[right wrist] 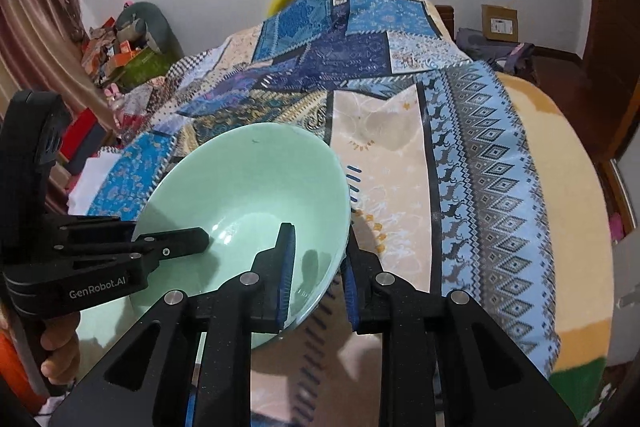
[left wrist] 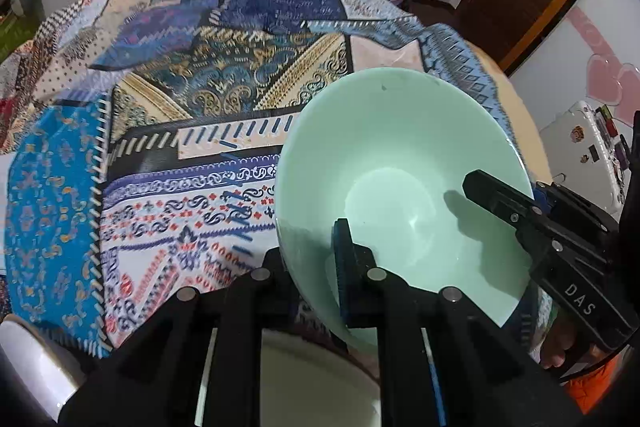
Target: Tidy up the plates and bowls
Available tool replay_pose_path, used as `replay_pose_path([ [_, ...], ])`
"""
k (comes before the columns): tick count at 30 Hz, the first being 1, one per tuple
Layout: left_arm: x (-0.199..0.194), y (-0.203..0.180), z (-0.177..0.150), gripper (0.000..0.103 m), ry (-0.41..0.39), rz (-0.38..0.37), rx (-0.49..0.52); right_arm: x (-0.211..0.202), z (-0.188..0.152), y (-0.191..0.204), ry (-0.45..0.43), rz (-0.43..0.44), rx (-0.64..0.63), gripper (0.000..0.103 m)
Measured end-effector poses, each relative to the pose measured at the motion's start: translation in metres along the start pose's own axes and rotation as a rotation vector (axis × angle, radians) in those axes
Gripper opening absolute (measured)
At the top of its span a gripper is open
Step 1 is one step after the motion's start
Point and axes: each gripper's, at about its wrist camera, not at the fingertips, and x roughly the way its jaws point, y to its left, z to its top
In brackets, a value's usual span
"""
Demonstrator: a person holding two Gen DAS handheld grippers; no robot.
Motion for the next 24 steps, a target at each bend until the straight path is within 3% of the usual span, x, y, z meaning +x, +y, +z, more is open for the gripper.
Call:
replay_pose_path([
  [12,-0.083,-0.004,-0.026,0.014,-0.124,0.028,0.013,-0.051,0.000,0.043,-0.095,0.014,-0.034,0.020],
  [24,-0.149,0.025,-0.068,0.014,-0.203,0.038,-0.024,-0.076,-0.016,0.098,-0.146,0.034,-0.095,0.020],
])
